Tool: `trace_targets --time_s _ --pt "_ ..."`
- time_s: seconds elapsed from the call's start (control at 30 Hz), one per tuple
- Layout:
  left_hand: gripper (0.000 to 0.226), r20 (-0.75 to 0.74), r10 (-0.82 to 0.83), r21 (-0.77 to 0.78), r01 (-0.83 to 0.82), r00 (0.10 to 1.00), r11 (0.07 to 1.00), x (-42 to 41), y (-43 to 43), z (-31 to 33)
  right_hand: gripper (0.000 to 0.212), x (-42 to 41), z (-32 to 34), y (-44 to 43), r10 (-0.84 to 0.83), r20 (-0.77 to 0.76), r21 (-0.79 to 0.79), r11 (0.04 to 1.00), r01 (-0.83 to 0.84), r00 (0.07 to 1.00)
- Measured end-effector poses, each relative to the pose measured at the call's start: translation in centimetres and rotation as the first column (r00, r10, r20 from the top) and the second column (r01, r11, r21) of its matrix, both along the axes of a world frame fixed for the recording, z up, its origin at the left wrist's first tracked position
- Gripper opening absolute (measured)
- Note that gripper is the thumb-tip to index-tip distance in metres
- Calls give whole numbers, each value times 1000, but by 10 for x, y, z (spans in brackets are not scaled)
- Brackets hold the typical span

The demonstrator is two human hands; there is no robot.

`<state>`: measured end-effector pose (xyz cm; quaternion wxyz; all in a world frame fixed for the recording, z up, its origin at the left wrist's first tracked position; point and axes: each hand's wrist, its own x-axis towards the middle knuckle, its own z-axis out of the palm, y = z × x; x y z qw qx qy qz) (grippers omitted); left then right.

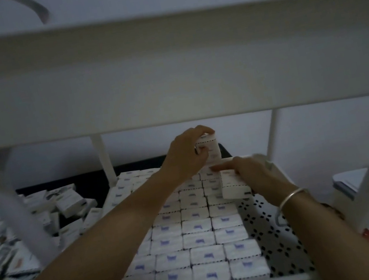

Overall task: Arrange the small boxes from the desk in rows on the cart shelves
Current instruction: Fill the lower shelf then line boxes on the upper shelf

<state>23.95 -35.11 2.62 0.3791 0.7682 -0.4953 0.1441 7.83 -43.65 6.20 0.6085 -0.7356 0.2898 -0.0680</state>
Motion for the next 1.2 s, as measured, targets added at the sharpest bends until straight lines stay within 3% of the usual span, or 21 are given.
trace_targets --time_s 0.33,0.47,0.57,0.63,0.73,0.8,0.93,1.07,1.2 --pt "36 -29 -33 320 40 999 946 10 -7 18 22 7 -7 -6 -17 11 49 999 16 1000" --pt "39 -75 2 434 31 997 901 10 -11 9 32 8 -9 -7 19 0 31 999 -19 1000" --pt "43 -69 2 404 26 998 914 8 -9 2 31 13 -17 -12 38 -5 -55 998 -38 999" --pt "46 43 -31 316 16 999 949 5 -4 -2 28 14 -21 -17 78 2 -186 979 -76 997" --pt "43 190 -58 207 18 980 978 -3 4 -4 28 9 -26 -21 22 105 -310 951 11 994" --pt "42 211 -59 306 -9 976 952 -9 10 -4 22 4 -28 -23 -21 209 -362 927 98 978" --pt "43 234 -46 489 -76 971 869 -13 14 -9 17 -12 -26 -20 -22 302 -222 971 93 953" --pt "38 253 -26 521 -114 967 846 -20 12 -12 30 -40 -22 -6 115 302 -254 967 -36 946" --pt "35 110 40 550 -94 993 830 -35 20 -10 37 -77 -16 1 187 321 -407 913 -43 928"
